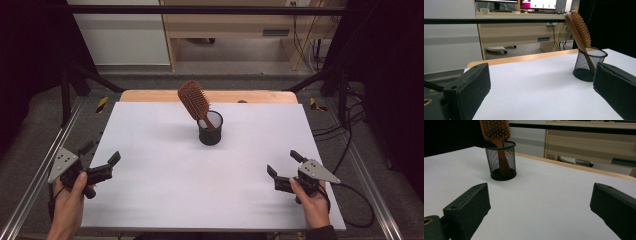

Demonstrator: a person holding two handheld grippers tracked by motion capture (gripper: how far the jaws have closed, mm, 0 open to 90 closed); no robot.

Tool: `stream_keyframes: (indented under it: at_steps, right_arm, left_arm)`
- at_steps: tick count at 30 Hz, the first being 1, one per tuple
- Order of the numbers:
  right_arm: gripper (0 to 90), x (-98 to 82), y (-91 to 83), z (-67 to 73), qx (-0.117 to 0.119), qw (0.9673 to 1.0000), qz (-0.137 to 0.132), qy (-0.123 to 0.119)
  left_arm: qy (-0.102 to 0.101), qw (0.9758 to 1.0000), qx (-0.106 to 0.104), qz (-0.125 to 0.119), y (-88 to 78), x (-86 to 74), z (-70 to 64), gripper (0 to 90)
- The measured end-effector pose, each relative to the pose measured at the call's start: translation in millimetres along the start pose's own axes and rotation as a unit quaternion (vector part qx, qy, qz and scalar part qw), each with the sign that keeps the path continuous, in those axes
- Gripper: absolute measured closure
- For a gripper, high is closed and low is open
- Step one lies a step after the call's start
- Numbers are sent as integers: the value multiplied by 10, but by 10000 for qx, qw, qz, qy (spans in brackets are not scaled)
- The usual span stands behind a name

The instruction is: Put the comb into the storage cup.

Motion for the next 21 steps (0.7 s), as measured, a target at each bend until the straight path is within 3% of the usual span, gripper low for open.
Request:
stream_keyframes:
  at_steps: [21]
  right_arm:
    - [30, -35, 11, 9, 92, 9999, 70, -52]
  left_arm:
    - [-25, 10000, -54, 41, 19, -223, 7, 16]
Point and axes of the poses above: each handheld gripper's, and its own axes: y roughly forward along the jaws, x roughly out of its top, z roughly to its left, the point moved 2 cm from there along y, roughly forward along the jaws, and after that the axes turned 2 degrees about -y, right-handed, at the moved point
